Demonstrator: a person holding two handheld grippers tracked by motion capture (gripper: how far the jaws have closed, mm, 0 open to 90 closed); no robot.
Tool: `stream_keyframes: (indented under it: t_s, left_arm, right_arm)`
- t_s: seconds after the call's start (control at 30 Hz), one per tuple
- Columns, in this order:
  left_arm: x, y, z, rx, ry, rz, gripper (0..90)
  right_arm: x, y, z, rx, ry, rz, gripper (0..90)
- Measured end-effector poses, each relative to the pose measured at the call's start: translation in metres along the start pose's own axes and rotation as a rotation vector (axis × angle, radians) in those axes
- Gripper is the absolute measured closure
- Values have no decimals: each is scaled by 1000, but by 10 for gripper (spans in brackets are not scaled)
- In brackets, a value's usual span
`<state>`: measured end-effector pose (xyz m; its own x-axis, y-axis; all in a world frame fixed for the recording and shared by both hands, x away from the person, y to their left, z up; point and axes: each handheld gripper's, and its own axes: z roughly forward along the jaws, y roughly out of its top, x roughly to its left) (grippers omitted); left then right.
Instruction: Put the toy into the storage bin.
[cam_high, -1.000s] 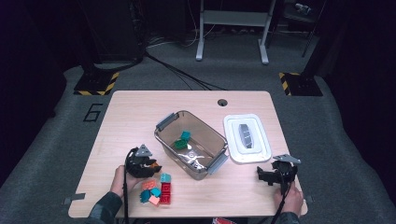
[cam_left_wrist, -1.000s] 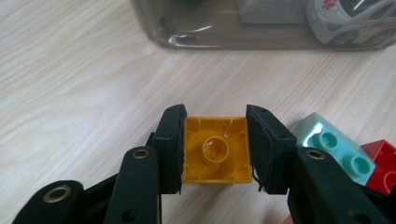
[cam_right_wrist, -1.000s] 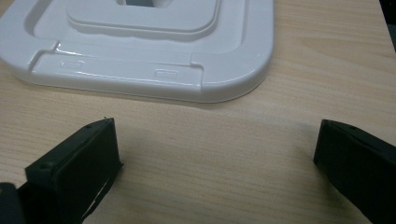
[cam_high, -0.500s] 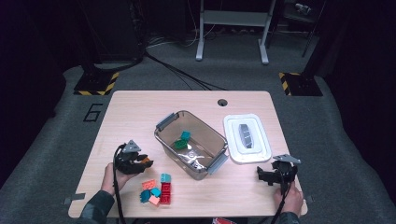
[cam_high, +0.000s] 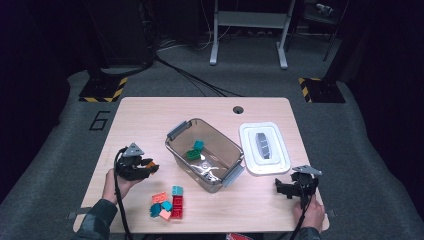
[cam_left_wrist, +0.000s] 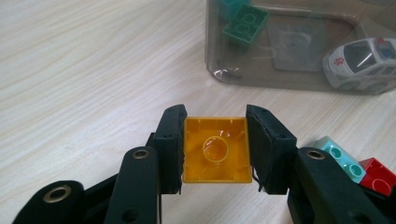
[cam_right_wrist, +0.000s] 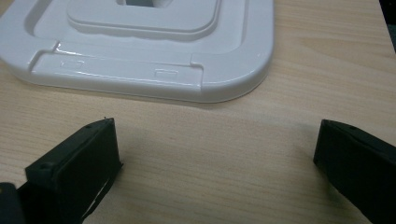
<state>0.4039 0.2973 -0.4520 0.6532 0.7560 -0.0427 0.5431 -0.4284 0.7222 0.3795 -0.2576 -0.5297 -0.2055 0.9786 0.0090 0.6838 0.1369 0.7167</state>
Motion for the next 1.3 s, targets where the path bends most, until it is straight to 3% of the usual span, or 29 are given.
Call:
stream_keyframes:
  t_s: [0.37,0.53,1.3]
  left_arm:
    - [3,18,-16,-30,20,4,590]
    - [3,32,-22,-43,31,24,590]
    - [-3,84,-33,-87,38,84,590]
  right_arm:
    - [0,0,0,0,0,0,0]
    - [0,0,0,0,0,-1,0]
    - [1,0,0,2,-4,8,0]
